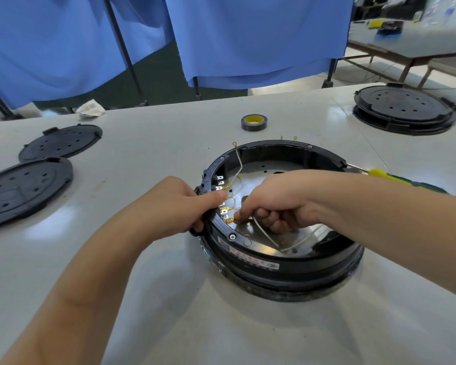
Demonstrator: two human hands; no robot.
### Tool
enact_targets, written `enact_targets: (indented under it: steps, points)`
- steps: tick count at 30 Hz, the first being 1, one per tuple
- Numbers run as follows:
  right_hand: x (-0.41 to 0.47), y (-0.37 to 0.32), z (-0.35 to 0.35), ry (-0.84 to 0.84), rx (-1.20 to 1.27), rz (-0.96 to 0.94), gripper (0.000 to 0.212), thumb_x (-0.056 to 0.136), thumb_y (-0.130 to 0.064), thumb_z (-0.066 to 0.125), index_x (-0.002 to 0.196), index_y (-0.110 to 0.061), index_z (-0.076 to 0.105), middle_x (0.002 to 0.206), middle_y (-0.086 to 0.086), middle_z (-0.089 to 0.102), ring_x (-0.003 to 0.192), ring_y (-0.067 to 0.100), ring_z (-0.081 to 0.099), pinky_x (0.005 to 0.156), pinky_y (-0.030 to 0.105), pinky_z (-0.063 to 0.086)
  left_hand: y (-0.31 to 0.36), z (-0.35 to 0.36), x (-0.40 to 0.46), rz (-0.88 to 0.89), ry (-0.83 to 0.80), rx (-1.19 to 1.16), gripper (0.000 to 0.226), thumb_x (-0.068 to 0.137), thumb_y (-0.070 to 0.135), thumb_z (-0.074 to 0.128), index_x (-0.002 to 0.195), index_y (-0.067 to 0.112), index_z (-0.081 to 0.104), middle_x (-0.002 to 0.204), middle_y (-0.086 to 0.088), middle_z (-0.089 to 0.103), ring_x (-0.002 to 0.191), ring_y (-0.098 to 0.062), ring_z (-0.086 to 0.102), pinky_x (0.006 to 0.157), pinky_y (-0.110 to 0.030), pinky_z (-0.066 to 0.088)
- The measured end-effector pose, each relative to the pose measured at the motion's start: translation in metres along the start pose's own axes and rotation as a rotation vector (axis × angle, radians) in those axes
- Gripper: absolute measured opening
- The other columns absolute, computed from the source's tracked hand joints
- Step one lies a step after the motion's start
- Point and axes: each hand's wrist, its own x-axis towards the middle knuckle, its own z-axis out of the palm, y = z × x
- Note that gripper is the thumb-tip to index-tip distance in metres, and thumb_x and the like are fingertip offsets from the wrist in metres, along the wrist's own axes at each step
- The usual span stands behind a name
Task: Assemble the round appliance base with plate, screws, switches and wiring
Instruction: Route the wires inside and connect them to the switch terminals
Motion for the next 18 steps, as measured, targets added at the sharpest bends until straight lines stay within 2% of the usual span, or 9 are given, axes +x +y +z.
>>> enact_targets:
  steps: [8, 18]
  points:
    - [0.0030, 0.0012, 0.0034, 0.025, 0.025, 0.020, 0.028, 0.089, -0.016, 0.062, 0.063, -0.016, 0.054, 0.033, -0.010, 0.036, 0.026, 0.002, 0.030, 0.030, 0.011, 0.027, 0.0011, 0.0015, -0.0015, -0.001, 0.015, -0.008, 0.069, 0.078, 0.065, 0.062, 0.028, 0.017, 0.055, 0.027, 0.006, 0.040, 0.022, -0.005, 0.033, 0.046, -0.025, 0.026]
    - [0.0037, 0.0019, 0.0043, 0.017, 0.022, 0.023, 0.029, 0.088, -0.016, 0.064, 0.062, -0.017, 0.051, 0.034, -0.010, 0.035, 0.026, 0.002, 0.030, 0.030, 0.011, 0.027, 0.0005, 0.0012, -0.0001, -0.012, 0.003, -0.002, 0.069, 0.075, 0.068, 0.061, 0.029, 0.017, 0.055, 0.028, 0.005, 0.038, 0.022, -0.006, 0.030, 0.044, -0.023, 0.025]
